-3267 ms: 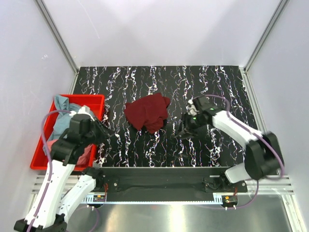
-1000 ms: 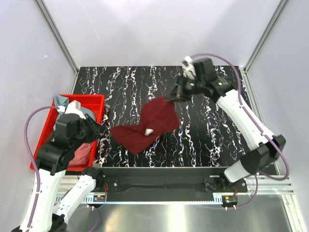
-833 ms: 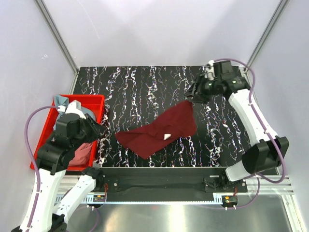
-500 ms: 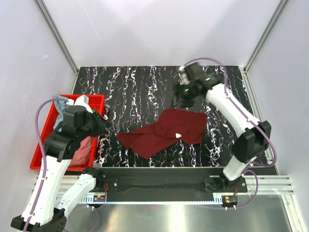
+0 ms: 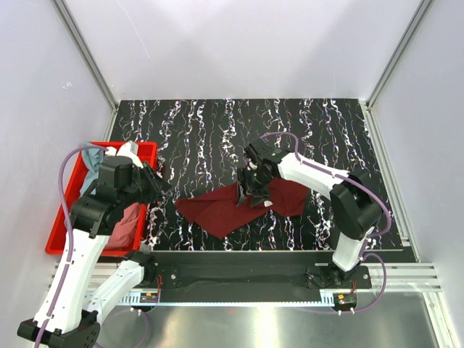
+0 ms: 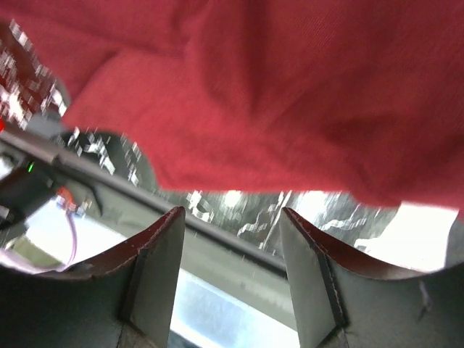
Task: Fold and stack the t-shirts
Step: Flatten the tshirt out
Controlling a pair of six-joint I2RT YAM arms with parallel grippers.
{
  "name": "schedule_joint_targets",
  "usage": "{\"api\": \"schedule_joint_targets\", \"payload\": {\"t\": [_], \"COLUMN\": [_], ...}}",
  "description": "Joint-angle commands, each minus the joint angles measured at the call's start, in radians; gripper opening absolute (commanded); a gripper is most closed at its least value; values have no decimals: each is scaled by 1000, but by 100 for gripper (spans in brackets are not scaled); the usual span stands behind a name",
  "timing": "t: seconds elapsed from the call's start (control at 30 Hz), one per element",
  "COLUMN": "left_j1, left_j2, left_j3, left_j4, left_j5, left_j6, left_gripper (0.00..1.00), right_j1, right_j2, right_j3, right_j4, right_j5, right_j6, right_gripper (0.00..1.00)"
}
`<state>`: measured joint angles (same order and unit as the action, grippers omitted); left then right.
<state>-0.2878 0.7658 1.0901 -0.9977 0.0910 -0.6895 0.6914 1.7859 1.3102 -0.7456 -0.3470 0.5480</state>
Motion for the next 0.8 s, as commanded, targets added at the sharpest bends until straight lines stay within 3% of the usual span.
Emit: {"api": "schedule_joint_targets", "payload": {"t": [0.0, 0.23, 0.4, 0.47, 0.6, 0.77], "left_j1": [-2, -2, -2, -2, -2, -2], "left_j2": [-6, -26, -48, -46, -48, -40], "left_j3": [-7, -15, -18, -9, 4, 17], "left_j4": [42, 8, -15, -22, -27, -25], "left_j5": [38, 47, 47, 47, 43, 35], "left_j6": [2, 5, 11, 15, 28, 42], "left_gripper": [24, 24, 24, 24, 24, 24], "right_j1": [3, 2, 2, 3, 3, 3], "right_j2": [13, 79, 142, 150, 106, -37], "right_j3": [-19, -28, 10, 24, 56, 303], "right_j4": [129, 201, 223, 222, 201, 27], "right_j5": [75, 167, 178, 177, 164, 183], "right_j6": [27, 27, 6, 4, 10, 0], "right_gripper": [62, 59, 50, 42, 2, 0]}}
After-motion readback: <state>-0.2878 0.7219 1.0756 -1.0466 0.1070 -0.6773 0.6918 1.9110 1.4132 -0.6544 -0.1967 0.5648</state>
